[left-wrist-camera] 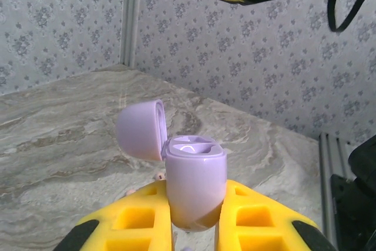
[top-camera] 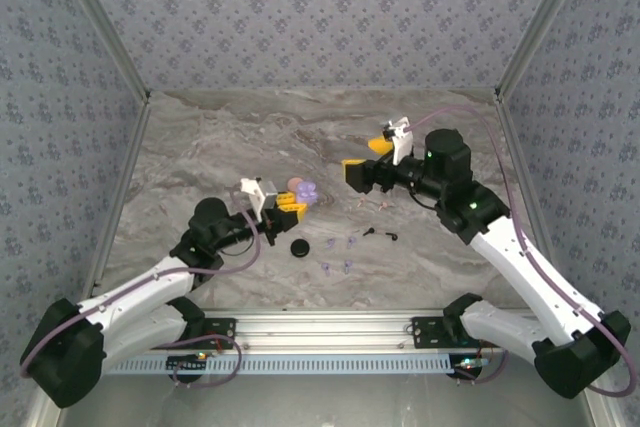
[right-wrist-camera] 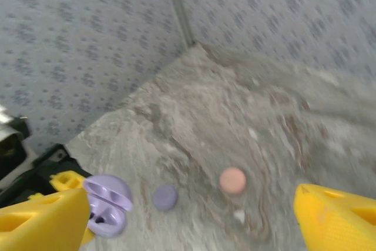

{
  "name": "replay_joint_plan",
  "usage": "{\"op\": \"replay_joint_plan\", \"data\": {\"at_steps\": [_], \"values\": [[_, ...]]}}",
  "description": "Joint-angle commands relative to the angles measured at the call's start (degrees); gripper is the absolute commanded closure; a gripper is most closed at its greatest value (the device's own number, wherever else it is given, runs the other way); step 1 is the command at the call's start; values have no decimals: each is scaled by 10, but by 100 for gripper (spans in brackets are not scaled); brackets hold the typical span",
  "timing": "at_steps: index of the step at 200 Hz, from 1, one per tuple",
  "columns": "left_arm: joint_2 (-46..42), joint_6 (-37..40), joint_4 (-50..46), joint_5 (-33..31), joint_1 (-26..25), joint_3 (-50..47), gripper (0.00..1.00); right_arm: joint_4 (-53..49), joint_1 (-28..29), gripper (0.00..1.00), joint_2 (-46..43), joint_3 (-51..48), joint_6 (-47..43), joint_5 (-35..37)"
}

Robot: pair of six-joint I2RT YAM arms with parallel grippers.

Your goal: Insert the wireless bluetooth earbuds into the charging case

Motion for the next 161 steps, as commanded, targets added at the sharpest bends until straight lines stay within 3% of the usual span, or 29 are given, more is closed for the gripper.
{"op": "replay_joint_plan", "data": {"at_steps": [1,34,96,161], "values": [[-31,47,42,-1,-5,-15,100,-148,-3,11,5,-32,106,86],[-81,61,14,3,-5,-30,100,-188,11,23,46,-86,203,110],[-125,63,-11,-3,-5,-44,100,-178,95,46,207,-88,268,154],[-151,60,-22,-24,-4,-53,100,-158,136,54,331,-54,291,180]]}}
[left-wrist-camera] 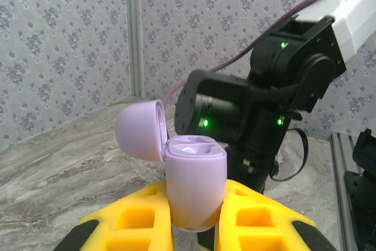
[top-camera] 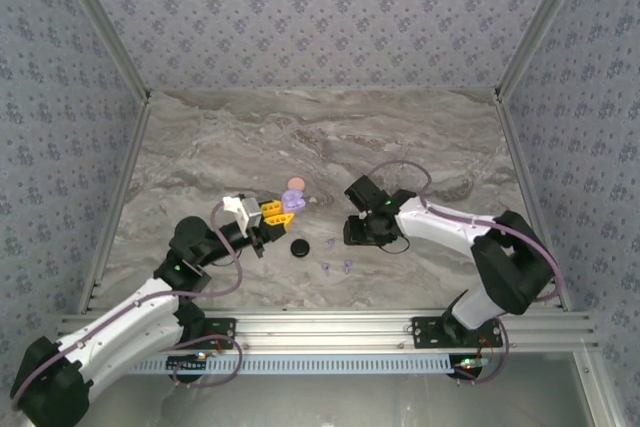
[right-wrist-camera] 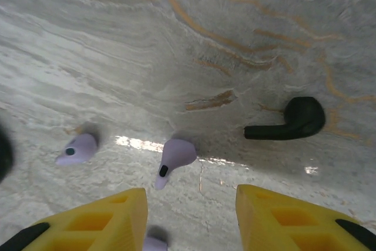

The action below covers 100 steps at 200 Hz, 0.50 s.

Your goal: Insert the wireless bluetooth earbuds into the charging case

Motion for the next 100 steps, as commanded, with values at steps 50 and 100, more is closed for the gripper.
{"op": "replay_joint_plan", "data": {"at_steps": [50,100], "values": [[-32,11,-8,-21,-4,-8,100,-1,20,56,65,46,24,37],[-36,13,-14,-25,-4,-9,100,-7,20,57,85,59,23,48]]}}
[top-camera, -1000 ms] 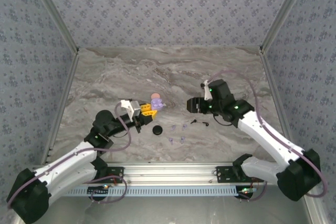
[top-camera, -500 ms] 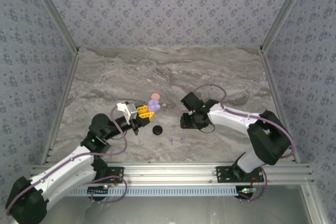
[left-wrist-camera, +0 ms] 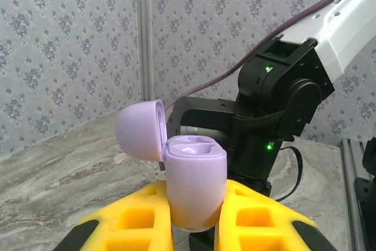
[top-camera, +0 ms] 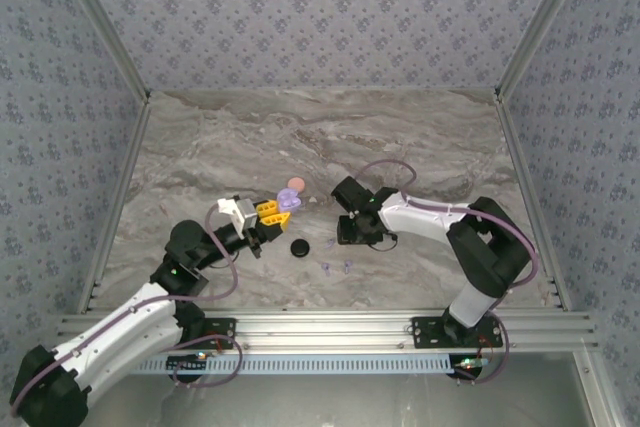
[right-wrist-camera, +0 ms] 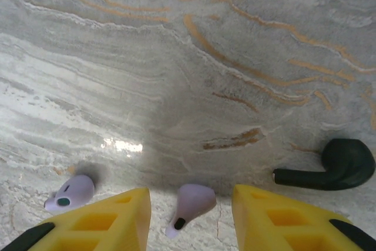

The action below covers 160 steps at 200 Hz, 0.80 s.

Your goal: Insert the wireless bluetooth earbuds into the charging case

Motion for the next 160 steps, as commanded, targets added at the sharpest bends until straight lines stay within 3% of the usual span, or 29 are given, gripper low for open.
{"op": "replay_joint_plan", "data": {"at_steps": [1,68,112,160], "values": [[-7,10,1,-6,-4,-2,100,-12,2,57,17,17,11,19],[-6,12,0,-9,-5,-1,100,-15,8,64,32,18,11,9],[-7,12,-4,-4,-4,0,100,-12,11,73,41,22,7,2],[-1,11,-5,-4,-4,0,100,-14,13,77,-17,27,-19,29]]}}
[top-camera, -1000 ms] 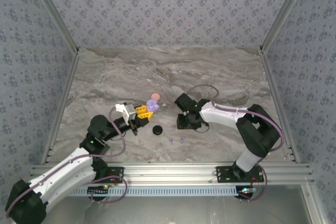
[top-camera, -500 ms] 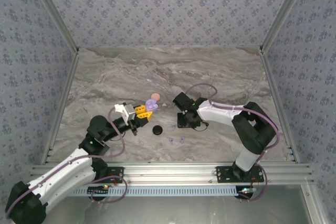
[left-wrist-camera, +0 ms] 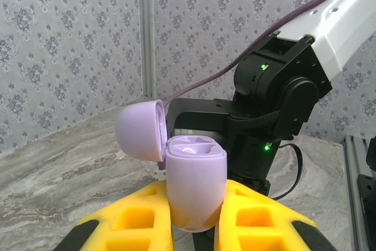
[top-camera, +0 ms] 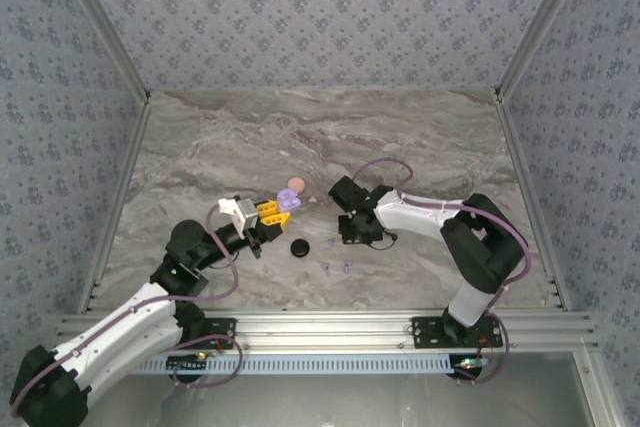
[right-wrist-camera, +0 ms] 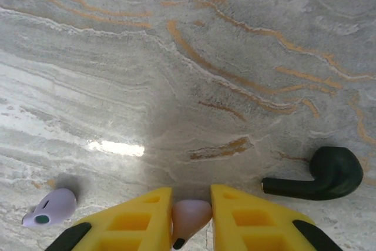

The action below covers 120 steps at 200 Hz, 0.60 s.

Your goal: Insert the wireless bluetooth earbuds into the charging case

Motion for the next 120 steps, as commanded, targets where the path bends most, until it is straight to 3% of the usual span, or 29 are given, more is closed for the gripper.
{"op": "replay_joint_plan", "data": {"at_steps": [1,42,80,120], "values": [[-1,9,2,1,-4,0,100,3,8,77,-37,11,-15,13],[29,-3,31,4,-5,2,100,-17,6,77,-170,22,-34,67],[85,-19,65,21,-5,23,100,31,6,77,-307,23,-87,72],[146,-21,81,36,-15,54,100,71,22,77,-362,48,-120,51]]}}
